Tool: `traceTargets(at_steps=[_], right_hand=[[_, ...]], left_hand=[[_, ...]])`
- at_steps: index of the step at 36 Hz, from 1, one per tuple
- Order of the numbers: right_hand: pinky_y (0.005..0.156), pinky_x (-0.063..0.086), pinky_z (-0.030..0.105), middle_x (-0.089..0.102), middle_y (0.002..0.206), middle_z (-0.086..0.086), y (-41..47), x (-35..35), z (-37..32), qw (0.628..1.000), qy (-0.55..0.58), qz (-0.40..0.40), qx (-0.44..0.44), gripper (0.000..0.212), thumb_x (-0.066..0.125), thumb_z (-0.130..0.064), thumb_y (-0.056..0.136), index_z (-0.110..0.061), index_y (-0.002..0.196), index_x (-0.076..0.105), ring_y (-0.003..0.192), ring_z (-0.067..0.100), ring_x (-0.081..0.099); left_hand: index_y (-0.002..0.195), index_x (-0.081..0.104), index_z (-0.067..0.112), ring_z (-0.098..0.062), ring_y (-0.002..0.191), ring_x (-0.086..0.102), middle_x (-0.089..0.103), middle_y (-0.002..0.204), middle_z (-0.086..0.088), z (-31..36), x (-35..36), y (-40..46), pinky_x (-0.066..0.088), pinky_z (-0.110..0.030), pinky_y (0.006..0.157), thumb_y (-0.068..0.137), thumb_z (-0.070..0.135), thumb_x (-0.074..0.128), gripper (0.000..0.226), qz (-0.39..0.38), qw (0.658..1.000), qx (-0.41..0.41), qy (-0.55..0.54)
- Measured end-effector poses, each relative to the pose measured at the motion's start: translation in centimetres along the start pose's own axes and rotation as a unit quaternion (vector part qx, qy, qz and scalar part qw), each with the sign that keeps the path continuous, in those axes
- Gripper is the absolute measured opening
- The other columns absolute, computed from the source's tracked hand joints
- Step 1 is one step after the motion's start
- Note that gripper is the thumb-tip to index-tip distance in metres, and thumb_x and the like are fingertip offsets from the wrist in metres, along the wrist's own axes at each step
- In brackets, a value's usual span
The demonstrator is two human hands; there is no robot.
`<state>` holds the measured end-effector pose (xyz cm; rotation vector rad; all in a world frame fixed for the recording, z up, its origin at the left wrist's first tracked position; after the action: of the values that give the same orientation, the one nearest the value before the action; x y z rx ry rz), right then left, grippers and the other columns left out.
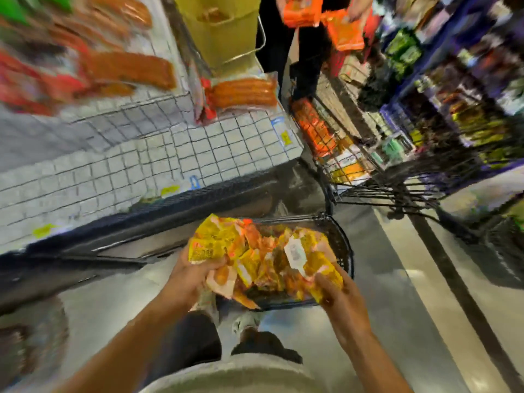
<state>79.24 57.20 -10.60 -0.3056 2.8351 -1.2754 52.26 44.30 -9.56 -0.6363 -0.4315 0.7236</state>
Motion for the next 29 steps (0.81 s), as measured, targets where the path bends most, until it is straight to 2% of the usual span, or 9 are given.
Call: traceTargets(at_steps=[2, 6, 9, 12, 16, 21, 23, 25, 29], right_hand=[[0.076, 0.063, 0.034, 0.077, 0.113, 0.003, -1.3, 0.9, -0.5, 1.0, -0.004, -0.024, 0.006, 0.045, 0.071, -0.005, 0.09, -0.026, 0.128, 0.064, 0.103, 0.025, 0.074], [0.07, 0.064, 0.034, 0.078, 0.109, 0.003, -3.4, 3.6, -1.1, 0.997, -0.027, -0.064, 0.011, 0.044, 0.073, -0.004, 0.086, -0.026, 0.123, 0.066, 0.098, 0.024, 0.075], [0.078, 0.064, 0.039, 0.077, 0.111, 0.007, -4.9, 6.3, -1.0, 0.996, -0.034, -0.083, -0.002, 0.047, 0.07, 0.002, 0.087, -0.019, 0.129, 0.066, 0.105, 0.028, 0.073], [0.079, 0.063, 0.042, 0.076, 0.115, 0.01, -7.0, 9.6, -0.6, 0.992, -0.039, -0.12, 0.008, 0.049, 0.068, 0.005, 0.088, -0.016, 0.132, 0.064, 0.111, 0.031, 0.07], [0.061, 0.061, 0.027, 0.078, 0.108, 0.006, -10.5, 14.5, 0.6, 0.984, -0.056, -0.167, -0.023, 0.043, 0.068, 0.004, 0.087, -0.019, 0.122, 0.067, 0.094, 0.02, 0.076], [0.068, 0.063, 0.033, 0.077, 0.11, 0.011, -14.7, 20.5, 4.1, 0.973, -0.05, -0.218, -0.052, 0.043, 0.065, 0.006, 0.085, -0.012, 0.125, 0.067, 0.097, 0.024, 0.075], [0.079, 0.063, 0.036, 0.074, 0.118, 0.015, -16.4, 22.8, 5.8, 0.968, -0.05, -0.24, -0.053, 0.044, 0.063, 0.006, 0.087, -0.008, 0.129, 0.066, 0.106, 0.029, 0.073], [0.087, 0.06, 0.04, 0.072, 0.122, 0.018, -18.1, 25.1, 7.5, 0.961, -0.057, -0.267, -0.05, 0.042, 0.06, 0.006, 0.091, -0.006, 0.131, 0.065, 0.112, 0.033, 0.07], [0.095, 0.056, 0.05, 0.07, 0.125, 0.018, -20.4, 29.4, 10.7, 0.951, -0.088, -0.292, -0.047, 0.043, 0.064, 0.001, 0.09, -0.007, 0.132, 0.064, 0.116, 0.036, 0.068]], left_hand=[[0.126, 0.053, -0.014, -0.047, 0.098, 0.063, 0.063, 0.113, -0.035, 0.2, -1.6, -2.1, 0.051, -0.063, 0.091, 0.082, -0.008, 0.065, 0.046, 0.007, 1.0, 0.004, -0.019], [0.12, 0.062, -0.004, -0.045, 0.101, 0.062, 0.069, 0.107, -0.027, 0.5, -6.0, -6.0, 0.053, -0.06, 0.09, 0.071, 0.003, 0.08, 0.052, 0.066, 0.996, 0.015, -0.061], [0.122, 0.06, -0.006, -0.058, 0.106, 0.057, 0.063, 0.114, -0.037, 0.5, -9.6, -8.8, 0.046, -0.073, 0.094, 0.076, 0.008, 0.078, 0.051, 0.085, 0.991, 0.033, -0.094], [0.12, 0.061, -0.008, -0.055, 0.104, 0.06, 0.057, 0.12, -0.042, -0.1, -13.7, -11.5, 0.044, -0.073, 0.094, 0.081, 0.002, 0.075, 0.043, 0.111, 0.985, 0.058, -0.121], [0.123, 0.057, -0.009, -0.058, 0.111, 0.057, 0.055, 0.123, -0.044, -0.8, -19.0, -14.9, 0.043, -0.078, 0.092, 0.083, 0.004, 0.073, 0.045, 0.121, 0.971, 0.105, -0.175], [0.128, 0.048, -0.013, -0.071, 0.116, 0.043, 0.046, 0.124, -0.051, -2.4, -25.9, -19.0, 0.031, -0.09, 0.084, 0.084, 0.006, 0.07, 0.053, 0.15, 0.949, 0.146, -0.236], [0.128, 0.05, -0.012, -0.066, 0.116, 0.048, 0.049, 0.125, -0.048, -3.3, -28.8, -20.8, 0.033, -0.087, 0.089, 0.083, 0.003, 0.072, 0.052, 0.174, 0.945, 0.145, -0.237], [0.121, 0.058, -0.008, -0.051, 0.109, 0.059, 0.061, 0.119, -0.038, -4.6, -31.9, -22.3, 0.047, -0.07, 0.094, 0.083, -0.002, 0.071, 0.041, 0.209, 0.94, 0.147, -0.228], [0.111, 0.067, -0.001, -0.038, 0.099, 0.064, 0.068, 0.106, -0.027, -6.4, -37.0, -25.3, 0.053, -0.053, 0.084, 0.082, 0.004, 0.071, 0.029, 0.231, 0.927, 0.166, -0.244]])
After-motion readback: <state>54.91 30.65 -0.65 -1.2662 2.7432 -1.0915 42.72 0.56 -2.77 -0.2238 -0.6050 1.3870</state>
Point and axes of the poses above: each hand's wrist, its own y-axis towards the middle knuckle, its own x-axis out of the palm, z = x × y, the point moved 3 cm from there along y, towards the middle knuckle
